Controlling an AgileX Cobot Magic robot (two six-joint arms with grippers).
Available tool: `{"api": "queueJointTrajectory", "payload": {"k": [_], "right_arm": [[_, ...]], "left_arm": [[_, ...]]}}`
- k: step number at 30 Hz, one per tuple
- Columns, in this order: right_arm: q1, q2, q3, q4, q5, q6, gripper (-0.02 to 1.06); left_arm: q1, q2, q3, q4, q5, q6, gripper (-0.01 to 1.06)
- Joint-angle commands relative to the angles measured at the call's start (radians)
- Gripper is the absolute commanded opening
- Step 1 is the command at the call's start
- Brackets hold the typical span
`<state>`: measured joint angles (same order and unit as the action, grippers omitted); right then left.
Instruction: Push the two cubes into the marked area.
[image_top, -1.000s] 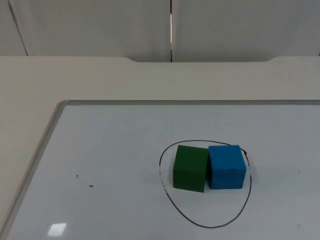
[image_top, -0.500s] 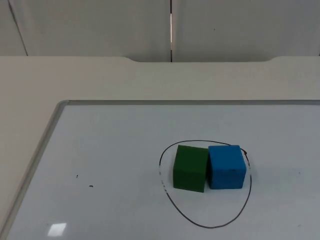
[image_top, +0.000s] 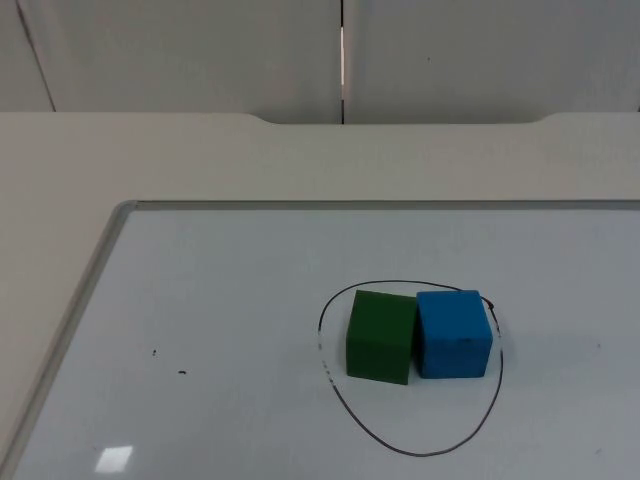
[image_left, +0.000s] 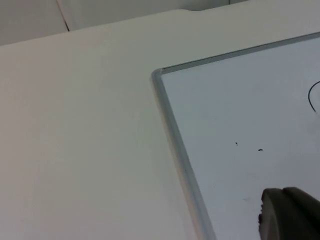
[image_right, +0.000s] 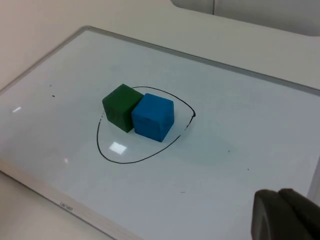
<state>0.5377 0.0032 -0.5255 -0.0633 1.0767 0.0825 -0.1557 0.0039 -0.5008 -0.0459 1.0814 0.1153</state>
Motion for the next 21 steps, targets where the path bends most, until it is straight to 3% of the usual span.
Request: {"api": "queueJointTrajectory", "payload": {"k": [1,5,13,16,17,21], "right_arm": [[-0.003,-0.003,0.008,-0.010,0.002,0.003,0.00],[-0.003,-0.003,0.008,-0.019,0.002,-0.052,0.00],[-0.003,-0.003,0.010,-0.019,0.002,-0.056,0.00],[-0.003,-0.003,0.010,-0.015,0.002,-0.056,0.00],[-0.003,-0.003,0.010,-0.015,0.002,-0.056,0.00],[-0.003,-0.003,0.010,-0.013,0.002,-0.056,0.11]], "left_arm": [[0.005,-0.004,0.004,0.010,-0.003,0.012,0.00],[0.005,-0.004,0.004,0.008,-0.003,0.018,0.00],[0.005,-0.004,0.004,0.010,-0.003,0.018,0.02],[0.005,-0.004,0.004,0.010,-0.003,0.018,0.21],[0.005,-0.004,0.004,0.010,-0.003,0.018,0.21],[0.005,-0.004,0.004,0.010,-0.003,0.018,0.64]]}}
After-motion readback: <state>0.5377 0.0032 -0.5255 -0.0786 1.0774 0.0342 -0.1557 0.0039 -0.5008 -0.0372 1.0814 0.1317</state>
